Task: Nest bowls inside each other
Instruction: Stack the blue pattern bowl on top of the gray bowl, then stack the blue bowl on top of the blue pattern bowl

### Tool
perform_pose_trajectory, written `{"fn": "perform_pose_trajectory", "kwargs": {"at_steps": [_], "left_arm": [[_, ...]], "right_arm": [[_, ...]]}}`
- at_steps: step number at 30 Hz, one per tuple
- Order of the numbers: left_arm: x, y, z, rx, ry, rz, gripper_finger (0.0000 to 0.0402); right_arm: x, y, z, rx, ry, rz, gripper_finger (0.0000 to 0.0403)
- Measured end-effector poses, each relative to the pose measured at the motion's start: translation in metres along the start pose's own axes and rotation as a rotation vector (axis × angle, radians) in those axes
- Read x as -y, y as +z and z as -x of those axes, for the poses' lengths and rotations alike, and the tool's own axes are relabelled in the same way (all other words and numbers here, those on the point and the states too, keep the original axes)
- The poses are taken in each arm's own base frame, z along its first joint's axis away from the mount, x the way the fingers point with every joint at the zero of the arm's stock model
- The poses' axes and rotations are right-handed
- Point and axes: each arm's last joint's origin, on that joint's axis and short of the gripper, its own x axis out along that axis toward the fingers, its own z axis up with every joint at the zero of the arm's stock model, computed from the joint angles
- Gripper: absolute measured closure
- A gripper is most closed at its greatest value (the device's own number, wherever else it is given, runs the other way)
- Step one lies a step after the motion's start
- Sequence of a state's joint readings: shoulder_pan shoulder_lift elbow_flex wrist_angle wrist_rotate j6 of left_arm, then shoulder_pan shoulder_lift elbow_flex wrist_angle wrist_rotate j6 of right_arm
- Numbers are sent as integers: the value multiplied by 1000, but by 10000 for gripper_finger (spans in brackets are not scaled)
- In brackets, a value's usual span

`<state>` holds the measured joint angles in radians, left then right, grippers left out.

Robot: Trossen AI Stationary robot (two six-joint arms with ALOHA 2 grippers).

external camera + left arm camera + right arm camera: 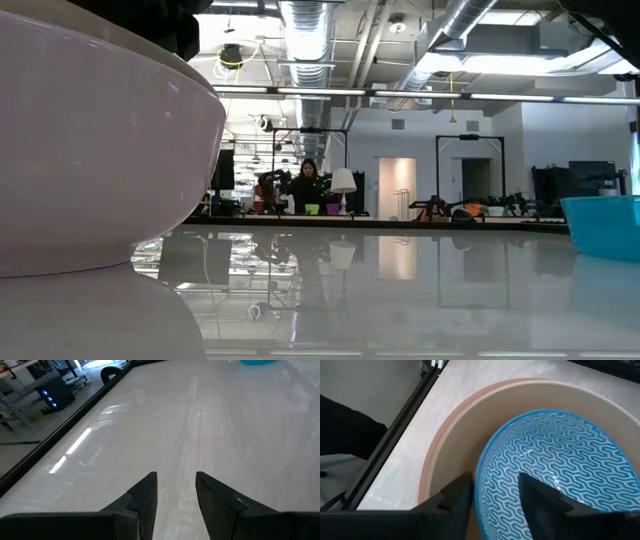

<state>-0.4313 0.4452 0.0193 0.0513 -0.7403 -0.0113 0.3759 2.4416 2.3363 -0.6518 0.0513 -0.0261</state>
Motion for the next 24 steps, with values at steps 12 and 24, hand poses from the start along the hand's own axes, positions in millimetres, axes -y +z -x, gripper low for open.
{"fn": "perform_pose_trajectory", "kwargs": {"at_steps": [12,24], "left_arm": [[0,0,0,0,0,0,276],[0,0,0,1,-1,1,276]], "right_arm": [[5,6,15,-16,-7,4,159],[6,11,69,-135,-4,-63,159]]}}
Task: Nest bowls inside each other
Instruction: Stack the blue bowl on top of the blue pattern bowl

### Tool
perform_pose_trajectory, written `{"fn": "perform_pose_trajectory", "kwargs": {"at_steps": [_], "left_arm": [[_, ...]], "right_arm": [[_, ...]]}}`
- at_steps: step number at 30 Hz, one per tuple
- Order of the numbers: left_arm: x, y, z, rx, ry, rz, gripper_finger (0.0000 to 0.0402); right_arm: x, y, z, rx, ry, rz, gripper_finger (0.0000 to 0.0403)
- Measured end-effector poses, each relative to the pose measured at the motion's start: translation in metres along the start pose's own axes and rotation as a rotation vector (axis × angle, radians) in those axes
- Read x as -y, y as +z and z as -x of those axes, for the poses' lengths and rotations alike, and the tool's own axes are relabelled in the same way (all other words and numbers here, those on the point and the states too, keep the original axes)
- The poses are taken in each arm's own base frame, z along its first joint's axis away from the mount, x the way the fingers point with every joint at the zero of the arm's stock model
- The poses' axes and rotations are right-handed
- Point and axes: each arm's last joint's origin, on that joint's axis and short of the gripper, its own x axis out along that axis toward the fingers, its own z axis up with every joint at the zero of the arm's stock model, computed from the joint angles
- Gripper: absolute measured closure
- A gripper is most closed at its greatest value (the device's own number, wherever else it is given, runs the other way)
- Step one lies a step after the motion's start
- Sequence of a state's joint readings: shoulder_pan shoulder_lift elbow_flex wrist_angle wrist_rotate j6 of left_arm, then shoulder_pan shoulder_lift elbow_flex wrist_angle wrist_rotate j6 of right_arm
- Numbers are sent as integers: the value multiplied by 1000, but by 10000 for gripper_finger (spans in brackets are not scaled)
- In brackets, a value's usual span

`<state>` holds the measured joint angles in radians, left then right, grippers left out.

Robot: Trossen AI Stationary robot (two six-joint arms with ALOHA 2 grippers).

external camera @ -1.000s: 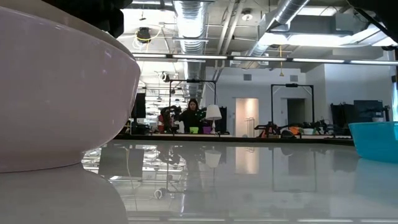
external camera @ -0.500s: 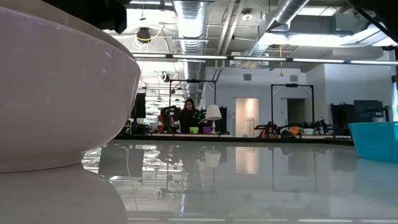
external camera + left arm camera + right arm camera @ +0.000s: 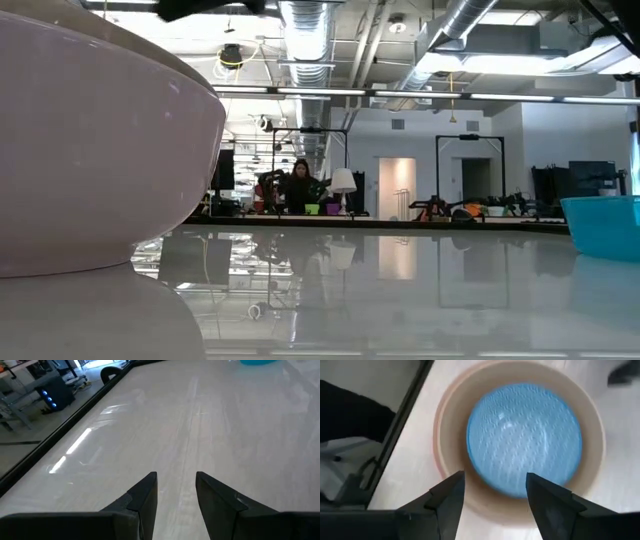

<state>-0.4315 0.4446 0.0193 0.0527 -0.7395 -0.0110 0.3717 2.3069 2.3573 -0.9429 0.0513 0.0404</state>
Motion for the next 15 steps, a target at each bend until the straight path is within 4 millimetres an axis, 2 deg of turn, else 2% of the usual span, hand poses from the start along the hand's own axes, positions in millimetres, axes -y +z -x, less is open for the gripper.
{"fn": "perform_pose_trajectory", "kwargs": {"at_steps": [7,15], "left_arm": [[0,0,0,-1,1,0,276],[0,0,0,1,0,1,276]], "right_arm": [[-1,-21,27,-236,-18,-83,159],[-18,-48,40,-525,-61,-148,159]]}}
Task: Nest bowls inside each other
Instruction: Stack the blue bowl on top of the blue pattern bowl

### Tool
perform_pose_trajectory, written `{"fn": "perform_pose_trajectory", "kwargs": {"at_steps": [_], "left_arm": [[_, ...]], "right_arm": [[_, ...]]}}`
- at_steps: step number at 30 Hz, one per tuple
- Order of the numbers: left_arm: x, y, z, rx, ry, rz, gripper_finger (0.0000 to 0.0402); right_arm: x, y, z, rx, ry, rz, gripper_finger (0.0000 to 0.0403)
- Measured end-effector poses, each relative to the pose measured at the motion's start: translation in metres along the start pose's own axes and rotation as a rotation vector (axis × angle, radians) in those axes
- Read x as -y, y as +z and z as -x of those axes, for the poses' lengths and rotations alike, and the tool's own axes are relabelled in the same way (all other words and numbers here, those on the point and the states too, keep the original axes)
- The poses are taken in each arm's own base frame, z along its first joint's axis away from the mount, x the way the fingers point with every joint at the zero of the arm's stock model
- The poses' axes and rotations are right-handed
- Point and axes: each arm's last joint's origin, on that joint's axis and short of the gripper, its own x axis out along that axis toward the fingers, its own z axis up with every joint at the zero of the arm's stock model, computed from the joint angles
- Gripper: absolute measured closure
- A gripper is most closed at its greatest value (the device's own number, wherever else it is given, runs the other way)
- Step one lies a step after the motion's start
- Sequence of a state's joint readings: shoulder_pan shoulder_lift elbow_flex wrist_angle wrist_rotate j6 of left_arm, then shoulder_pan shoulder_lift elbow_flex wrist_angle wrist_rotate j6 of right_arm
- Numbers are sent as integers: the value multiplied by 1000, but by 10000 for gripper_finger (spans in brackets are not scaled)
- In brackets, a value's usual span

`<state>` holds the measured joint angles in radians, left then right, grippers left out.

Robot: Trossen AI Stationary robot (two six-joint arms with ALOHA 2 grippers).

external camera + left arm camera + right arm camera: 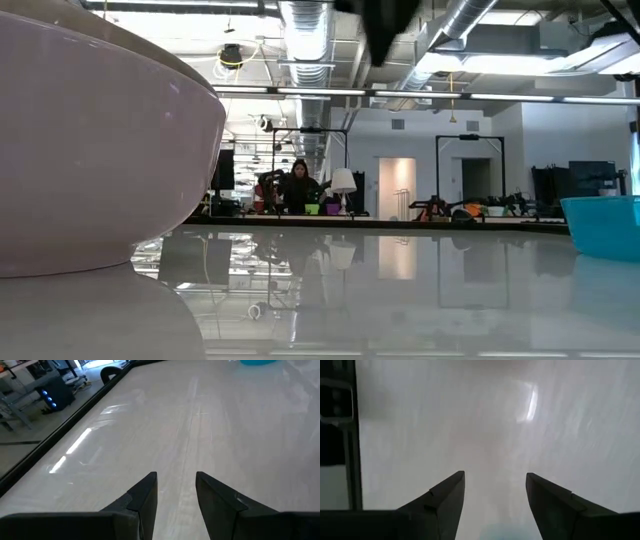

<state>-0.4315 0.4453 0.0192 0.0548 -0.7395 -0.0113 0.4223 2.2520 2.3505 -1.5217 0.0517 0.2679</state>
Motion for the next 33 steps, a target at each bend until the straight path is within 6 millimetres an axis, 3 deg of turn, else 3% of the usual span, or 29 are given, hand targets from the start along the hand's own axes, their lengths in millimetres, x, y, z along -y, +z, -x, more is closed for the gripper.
{"fn": "perform_pose_trajectory", "kwargs": {"at_steps": [8,13,22,26,33], "left_arm": [[0,0,0,1,0,1,276],[0,0,0,0,1,0,276],[0,0,0,-1,1,-1,276],[0,0,0,-1,1,-1,276],[0,0,0,-2,1,-2,276]], "right_arm": [[-30,-22,2,-69,-11,11,159],[-37,-57,2,-150,-56,-81,159],[-16,-136,-20,-141,-72,-520,159],[-6,-157,-40,-90,-17,-707,159],[8,-176,-72,-125,-53,-864,159]]}}
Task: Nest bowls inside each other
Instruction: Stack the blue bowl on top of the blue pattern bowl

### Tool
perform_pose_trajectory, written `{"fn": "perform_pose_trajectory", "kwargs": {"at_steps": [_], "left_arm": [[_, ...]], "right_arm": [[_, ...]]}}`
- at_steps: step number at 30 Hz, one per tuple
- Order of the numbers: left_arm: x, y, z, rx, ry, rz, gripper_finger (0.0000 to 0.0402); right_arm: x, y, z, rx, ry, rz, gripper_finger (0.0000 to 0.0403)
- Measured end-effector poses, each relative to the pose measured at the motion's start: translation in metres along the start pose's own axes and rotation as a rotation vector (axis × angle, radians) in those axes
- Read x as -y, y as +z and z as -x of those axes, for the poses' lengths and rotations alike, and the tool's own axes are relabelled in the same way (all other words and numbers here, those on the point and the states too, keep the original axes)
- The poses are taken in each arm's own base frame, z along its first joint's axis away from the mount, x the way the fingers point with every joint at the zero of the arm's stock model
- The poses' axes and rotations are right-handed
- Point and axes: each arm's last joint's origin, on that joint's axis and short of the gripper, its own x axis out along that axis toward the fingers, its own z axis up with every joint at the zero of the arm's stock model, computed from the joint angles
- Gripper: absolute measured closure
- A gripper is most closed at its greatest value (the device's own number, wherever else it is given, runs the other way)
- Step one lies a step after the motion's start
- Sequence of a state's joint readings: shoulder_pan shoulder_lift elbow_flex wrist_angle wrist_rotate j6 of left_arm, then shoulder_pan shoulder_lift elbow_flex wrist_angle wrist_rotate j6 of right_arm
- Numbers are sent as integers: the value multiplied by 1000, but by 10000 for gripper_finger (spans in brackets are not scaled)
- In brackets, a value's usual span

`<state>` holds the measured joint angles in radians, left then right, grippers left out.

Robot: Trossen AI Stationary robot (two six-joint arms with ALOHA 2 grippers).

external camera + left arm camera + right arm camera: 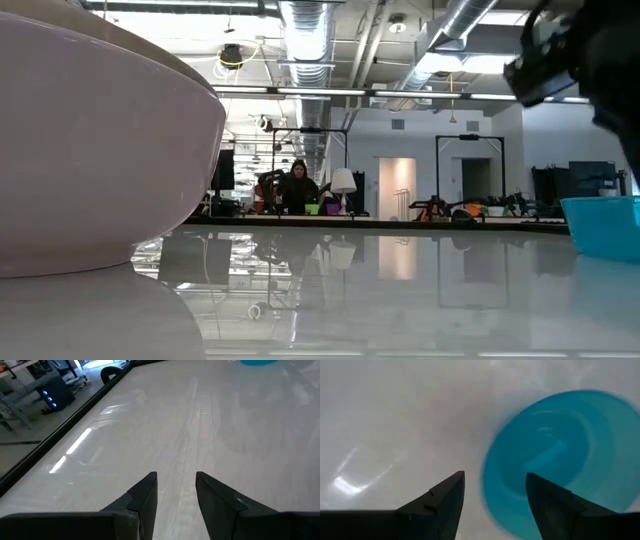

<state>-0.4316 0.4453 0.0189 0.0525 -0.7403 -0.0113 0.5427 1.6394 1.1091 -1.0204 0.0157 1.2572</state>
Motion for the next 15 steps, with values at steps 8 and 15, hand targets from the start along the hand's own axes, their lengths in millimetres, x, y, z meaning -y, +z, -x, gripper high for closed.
{"fn": "perform_pose_trajectory", "kwargs": {"at_steps": [8,15], "left_arm": [[0,0,0,0,0,0,276],[0,0,0,0,0,0,276]], "right_arm": [[3,6,-12,22,26,-15,159],[2,10,-16,45,19,-33,159]]}}
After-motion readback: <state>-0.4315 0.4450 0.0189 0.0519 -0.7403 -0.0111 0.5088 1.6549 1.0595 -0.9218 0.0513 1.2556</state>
